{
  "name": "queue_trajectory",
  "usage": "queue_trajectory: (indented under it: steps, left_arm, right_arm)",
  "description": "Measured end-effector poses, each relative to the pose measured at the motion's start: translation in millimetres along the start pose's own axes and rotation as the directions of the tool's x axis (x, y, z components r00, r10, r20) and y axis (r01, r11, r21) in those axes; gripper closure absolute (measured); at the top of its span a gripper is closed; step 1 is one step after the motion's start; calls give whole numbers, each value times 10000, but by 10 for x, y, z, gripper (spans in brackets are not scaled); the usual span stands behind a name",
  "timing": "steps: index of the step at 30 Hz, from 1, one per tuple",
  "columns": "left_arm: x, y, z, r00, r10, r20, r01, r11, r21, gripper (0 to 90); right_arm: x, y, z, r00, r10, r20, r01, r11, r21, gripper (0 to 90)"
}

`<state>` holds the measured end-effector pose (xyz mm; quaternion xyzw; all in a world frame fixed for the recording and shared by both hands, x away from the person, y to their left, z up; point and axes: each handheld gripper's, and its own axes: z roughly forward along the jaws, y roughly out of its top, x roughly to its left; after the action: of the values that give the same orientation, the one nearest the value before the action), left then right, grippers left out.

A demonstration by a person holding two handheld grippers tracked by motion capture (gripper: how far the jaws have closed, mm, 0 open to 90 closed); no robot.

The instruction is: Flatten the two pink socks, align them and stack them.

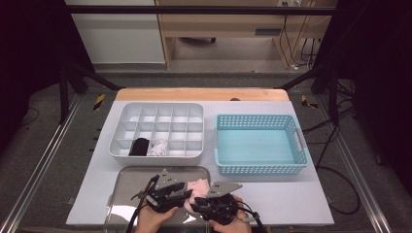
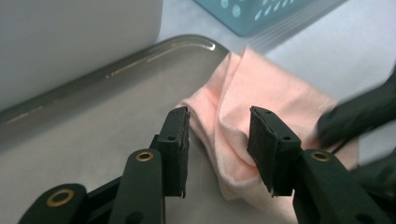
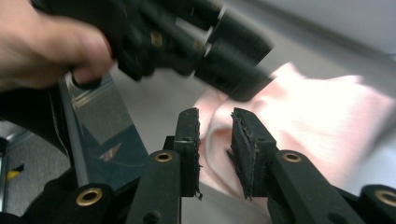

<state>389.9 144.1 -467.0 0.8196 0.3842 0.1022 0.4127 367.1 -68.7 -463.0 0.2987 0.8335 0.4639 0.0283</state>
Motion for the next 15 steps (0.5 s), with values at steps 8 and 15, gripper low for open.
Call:
queue_trajectory:
  steps: [8,15]
  left_arm:
    - [8,-40,17,10000,84,23,-84,10000,15,564]
    - [-7,-17,-22,9997,220,-71,-222,9995,-236,563]
  right_arm:
    - [-187,-94,-88,9954,366,890,-382,9991,164,825]
    - [-211,-58,-167,9932,360,1105,-341,9992,-183,785]
